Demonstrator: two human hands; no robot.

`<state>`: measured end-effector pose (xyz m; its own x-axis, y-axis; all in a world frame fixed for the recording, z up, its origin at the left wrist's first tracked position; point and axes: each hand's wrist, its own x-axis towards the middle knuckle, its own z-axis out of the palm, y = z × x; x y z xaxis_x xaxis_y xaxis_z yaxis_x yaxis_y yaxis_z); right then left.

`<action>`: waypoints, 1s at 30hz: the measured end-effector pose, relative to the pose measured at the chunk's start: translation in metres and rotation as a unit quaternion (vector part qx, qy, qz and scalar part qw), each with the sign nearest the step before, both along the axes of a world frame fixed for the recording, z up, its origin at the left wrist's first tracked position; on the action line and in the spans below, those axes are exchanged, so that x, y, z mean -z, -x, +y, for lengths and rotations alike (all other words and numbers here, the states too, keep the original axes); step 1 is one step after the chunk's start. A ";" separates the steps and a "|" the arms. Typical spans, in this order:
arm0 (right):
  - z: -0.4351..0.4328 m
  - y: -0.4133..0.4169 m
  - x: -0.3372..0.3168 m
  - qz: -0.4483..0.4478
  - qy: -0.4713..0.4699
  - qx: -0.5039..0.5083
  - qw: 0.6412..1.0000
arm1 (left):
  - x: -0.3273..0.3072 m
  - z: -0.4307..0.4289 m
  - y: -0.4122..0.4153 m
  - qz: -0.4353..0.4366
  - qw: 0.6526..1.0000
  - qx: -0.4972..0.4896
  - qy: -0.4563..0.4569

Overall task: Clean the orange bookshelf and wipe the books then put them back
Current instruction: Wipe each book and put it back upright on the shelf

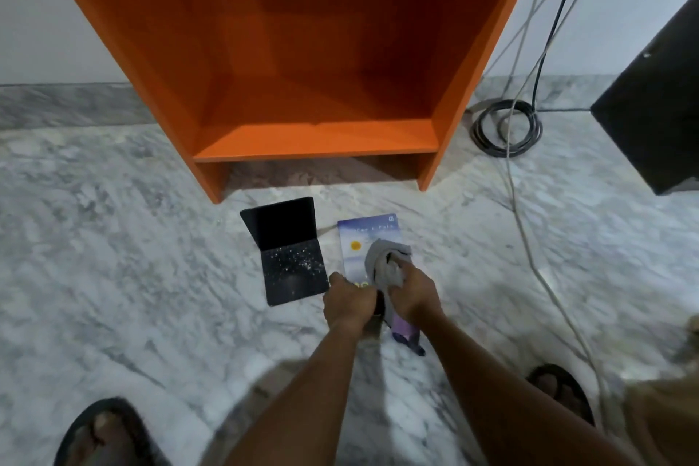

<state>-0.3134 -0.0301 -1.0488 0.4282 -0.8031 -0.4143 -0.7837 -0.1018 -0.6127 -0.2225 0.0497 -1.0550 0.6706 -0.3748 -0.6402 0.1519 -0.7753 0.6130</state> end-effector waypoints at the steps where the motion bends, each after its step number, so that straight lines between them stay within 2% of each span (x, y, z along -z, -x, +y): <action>1: 0.004 0.002 0.005 -0.001 0.003 0.000 1.000 | 0.001 -0.003 -0.002 0.027 0.999 -0.026 0.000; 5: 0.006 0.005 0.015 -0.002 0.025 0.005 1.000 | 0.012 -0.012 -0.018 0.165 0.980 -0.098 0.050; 10: -0.008 0.005 -0.001 0.017 -0.012 0.002 1.000 | -0.002 -0.015 -0.015 0.243 0.958 -0.023 0.149; 12: -0.007 0.009 -0.008 -0.009 -0.027 -0.001 1.000 | -0.012 -0.012 -0.013 0.266 0.948 -0.006 0.172; 15: 0.005 0.014 -0.027 -0.098 -0.014 -0.010 0.995 | -0.029 -0.006 -0.013 0.301 0.925 -0.009 0.234; 20: 0.023 0.006 -0.063 -0.181 0.087 -0.033 0.979 | -0.077 0.009 -0.016 0.281 0.918 0.078 0.268; 25: 0.005 -0.011 -0.128 -0.158 0.248 -0.007 0.956 | -0.146 0.028 -0.014 0.279 0.885 0.232 0.292; 28: -0.017 -0.014 -0.156 -0.182 0.246 0.042 0.951 | -0.167 0.038 -0.014 0.279 0.861 0.272 0.325; 30: -0.025 -0.014 -0.169 -0.193 0.229 0.099 0.949 | -0.177 0.047 -0.014 0.263 0.863 0.270 0.338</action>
